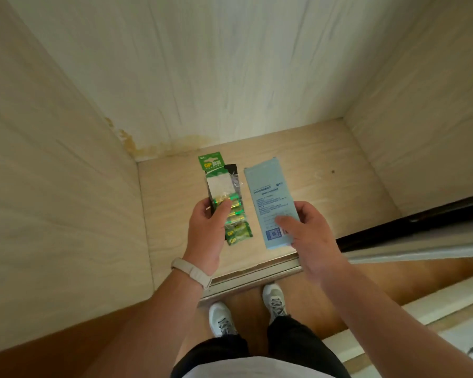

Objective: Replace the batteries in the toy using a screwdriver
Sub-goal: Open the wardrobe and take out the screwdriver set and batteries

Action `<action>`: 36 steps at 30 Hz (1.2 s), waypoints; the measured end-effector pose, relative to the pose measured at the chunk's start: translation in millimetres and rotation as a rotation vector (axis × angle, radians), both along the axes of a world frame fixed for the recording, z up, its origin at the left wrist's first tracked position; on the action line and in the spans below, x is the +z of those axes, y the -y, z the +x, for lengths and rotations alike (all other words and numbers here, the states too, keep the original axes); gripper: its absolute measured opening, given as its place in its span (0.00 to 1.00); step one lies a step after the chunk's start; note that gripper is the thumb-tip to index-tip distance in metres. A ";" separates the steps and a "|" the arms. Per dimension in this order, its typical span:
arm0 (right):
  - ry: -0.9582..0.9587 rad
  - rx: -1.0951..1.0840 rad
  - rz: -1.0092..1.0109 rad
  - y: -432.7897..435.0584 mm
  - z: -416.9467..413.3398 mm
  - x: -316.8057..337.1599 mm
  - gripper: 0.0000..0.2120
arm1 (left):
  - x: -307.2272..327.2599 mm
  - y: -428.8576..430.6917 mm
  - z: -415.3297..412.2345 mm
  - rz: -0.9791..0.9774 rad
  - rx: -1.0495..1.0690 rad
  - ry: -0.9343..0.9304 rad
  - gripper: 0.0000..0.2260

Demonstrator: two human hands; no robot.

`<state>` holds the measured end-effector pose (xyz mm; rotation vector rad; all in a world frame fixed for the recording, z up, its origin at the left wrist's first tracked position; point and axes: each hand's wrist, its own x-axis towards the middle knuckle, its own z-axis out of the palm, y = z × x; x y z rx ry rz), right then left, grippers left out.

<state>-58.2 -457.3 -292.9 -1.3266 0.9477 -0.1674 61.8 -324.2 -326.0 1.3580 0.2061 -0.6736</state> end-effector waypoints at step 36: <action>0.265 0.829 0.199 29.1 -33.9 86.0 0.10 | 114.8 -8.3 -184.8 -0.027 0.828 0.111 0.12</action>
